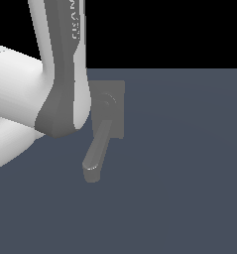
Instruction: Turn on the faucet by rotating a designated handle.
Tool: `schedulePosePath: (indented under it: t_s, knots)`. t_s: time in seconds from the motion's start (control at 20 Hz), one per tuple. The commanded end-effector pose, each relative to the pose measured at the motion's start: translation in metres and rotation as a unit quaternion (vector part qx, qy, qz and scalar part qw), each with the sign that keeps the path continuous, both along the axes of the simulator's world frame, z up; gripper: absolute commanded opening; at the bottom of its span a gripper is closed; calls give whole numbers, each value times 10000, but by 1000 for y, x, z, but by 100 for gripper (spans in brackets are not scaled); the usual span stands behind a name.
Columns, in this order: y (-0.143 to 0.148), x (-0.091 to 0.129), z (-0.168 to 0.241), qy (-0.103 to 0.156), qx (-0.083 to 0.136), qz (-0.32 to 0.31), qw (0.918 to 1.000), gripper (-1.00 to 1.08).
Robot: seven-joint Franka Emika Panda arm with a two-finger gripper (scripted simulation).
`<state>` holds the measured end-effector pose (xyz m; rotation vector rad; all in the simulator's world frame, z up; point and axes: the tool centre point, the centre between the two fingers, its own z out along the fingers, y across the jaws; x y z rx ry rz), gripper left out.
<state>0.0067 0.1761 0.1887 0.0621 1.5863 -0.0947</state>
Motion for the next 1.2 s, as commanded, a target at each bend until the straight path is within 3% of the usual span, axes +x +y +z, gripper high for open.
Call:
schedulePosePath:
  t_s: [0.0, 0.55, 0.65, 1.15]
  knots:
    - [-1, 0, 14, -56, -2, 15, 10000, -100]
    - [-12, -1, 56, -79, 6, 30, 10000, -100]
    - [-14, -3, 45, -5, -9, 7, 10000, -100]
    - [-37, -4, 71, -37, -2, 18, 10000, -100]
